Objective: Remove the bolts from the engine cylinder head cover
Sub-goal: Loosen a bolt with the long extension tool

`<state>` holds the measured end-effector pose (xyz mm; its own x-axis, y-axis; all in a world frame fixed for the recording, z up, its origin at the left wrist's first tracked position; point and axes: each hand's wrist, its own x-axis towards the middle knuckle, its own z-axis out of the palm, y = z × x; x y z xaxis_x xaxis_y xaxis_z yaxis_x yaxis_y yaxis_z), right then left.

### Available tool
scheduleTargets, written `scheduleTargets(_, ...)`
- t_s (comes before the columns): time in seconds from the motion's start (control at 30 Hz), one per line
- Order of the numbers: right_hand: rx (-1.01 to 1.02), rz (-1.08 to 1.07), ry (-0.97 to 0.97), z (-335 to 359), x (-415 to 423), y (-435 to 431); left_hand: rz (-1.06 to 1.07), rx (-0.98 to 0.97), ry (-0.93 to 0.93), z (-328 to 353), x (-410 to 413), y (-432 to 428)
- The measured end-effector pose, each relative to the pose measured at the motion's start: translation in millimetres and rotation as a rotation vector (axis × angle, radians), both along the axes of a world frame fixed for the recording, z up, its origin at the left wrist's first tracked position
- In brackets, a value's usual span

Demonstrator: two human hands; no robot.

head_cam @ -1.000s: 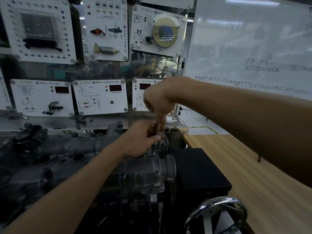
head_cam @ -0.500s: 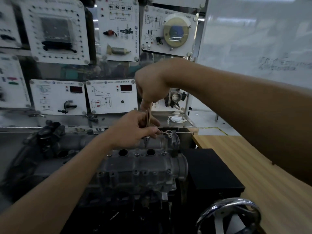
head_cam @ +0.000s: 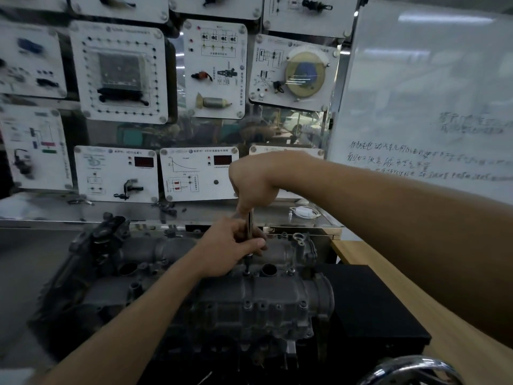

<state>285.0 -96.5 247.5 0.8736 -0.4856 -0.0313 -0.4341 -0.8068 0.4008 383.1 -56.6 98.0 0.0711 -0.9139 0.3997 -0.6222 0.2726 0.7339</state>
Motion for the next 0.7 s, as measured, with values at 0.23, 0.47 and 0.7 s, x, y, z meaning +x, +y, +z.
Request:
scheduleTargets(0.23,0.074,-0.056,0.02,3,5,-3,0.056,-0.068,-0.012,-5,1,0)
scheduleTargets(0.47,0.001,-0.101,0.069,2,3,-2,0.054,-0.049,0.039,-7,-5,3)
scheduleTargets(0.7,0.048,-0.075,0.089,7,-4,-7,-0.098,-0.024,0.111,2,-1,8)
